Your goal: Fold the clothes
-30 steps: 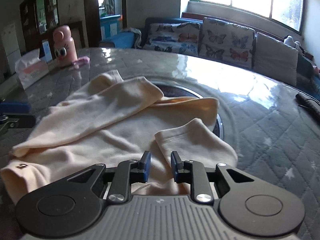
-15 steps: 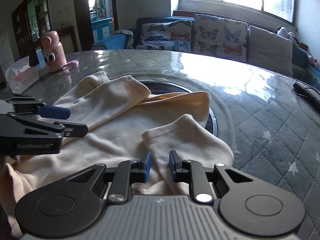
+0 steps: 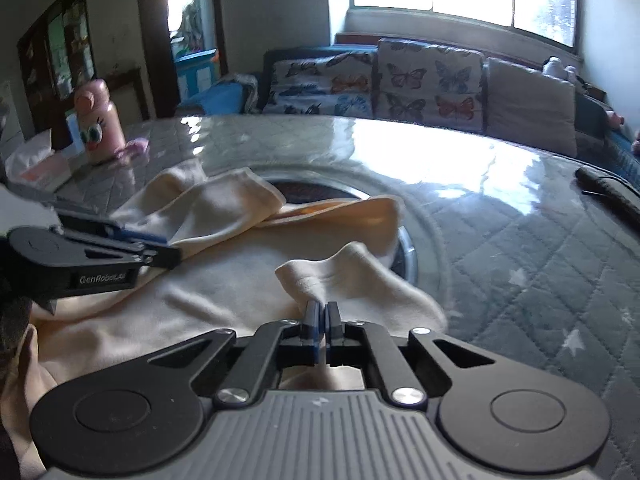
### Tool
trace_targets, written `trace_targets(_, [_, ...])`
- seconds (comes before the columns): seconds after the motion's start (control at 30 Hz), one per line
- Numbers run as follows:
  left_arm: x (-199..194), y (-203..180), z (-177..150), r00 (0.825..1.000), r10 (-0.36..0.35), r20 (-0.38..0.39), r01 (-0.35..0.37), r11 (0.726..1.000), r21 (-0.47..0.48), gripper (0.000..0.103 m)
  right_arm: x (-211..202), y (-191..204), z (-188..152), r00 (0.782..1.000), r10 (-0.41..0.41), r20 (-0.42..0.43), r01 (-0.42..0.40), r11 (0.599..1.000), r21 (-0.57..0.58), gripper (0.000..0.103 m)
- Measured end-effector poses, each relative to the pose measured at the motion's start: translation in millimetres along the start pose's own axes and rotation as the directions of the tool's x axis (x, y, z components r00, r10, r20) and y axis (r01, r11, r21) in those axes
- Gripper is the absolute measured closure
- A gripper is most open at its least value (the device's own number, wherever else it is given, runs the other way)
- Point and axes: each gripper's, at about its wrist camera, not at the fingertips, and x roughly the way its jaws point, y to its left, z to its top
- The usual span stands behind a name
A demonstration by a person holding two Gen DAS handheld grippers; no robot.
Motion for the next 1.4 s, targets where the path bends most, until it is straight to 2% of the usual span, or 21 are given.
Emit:
trace_targets(0.1, [-11.7, 3.0, -1.6, 0.999, 0.021, 0.034, -0.02, 1.0, -0.006, 0.098, -17.3, -11.6, 1.3, 0.999, -0.026, 0.044, 0.024, 0.999, 0.029, 0.101])
trace_targets(0.23, [-43.4, 25.7, -6.3, 0.994, 0.056, 0.093, -0.048, 0.995, -0.089, 0.098, -45.0, -35.6, -0.5, 0.993, -0.083, 0.089, 0.074, 0.993, 0.097, 0.101])
trace_targets(0.47, [-108.8, 77.0, -35.6, 0.973, 0.171, 0.156, -0.131, 0.962, -0.24, 0.098, -84.4, -76.0, -16.4, 0.968, -0.22, 0.122, 0.193, 0.96, 0.202, 0.101])
trace_targets(0.67, [-140.6, 116.6, -82.2, 0.959, 0.26, 0.113, -0.207, 0.914, -0.348, 0.098, -96.5, -99.6, -40.2, 0.953, -0.289, 0.093, 0.256, 0.929, 0.266, 0.101])
trace_targets(0.87, [-148.0, 139.6, -128.2, 0.956, 0.289, 0.039, -0.249, 0.877, -0.41, 0.098, -95.8, -112.1, -68.5, 0.947, -0.319, 0.035, 0.293, 0.903, 0.313, 0.101])
trace_targets(1.03, [-145.5, 150.5, -146.9, 0.949, 0.316, 0.001, -0.284, 0.854, -0.436, 0.098, -93.6, -122.4, -80.8, 0.937, -0.348, 0.007, 0.326, 0.885, 0.332, 0.101])
trace_targets(1.2, [-162.8, 150.5, -155.9, 0.957, 0.289, 0.033, -0.241, 0.854, -0.462, 0.098, -98.6, -127.2, -77.3, 0.919, -0.395, 0.02, 0.367, 0.871, 0.326, 0.102])
trace_targets(1.37, [-163.4, 147.4, -170.8, 0.968, 0.249, -0.005, -0.226, 0.868, -0.443, 0.097, -97.8, -145.2, -81.3, 0.905, -0.425, -0.009, 0.401, 0.847, 0.348, 0.103])
trace_targets(1.4, [-162.2, 146.0, -172.0, 0.968, 0.251, -0.013, -0.231, 0.871, -0.433, 0.094, -97.4, -145.9, -81.9, 0.903, -0.429, -0.017, 0.408, 0.846, 0.344, 0.102])
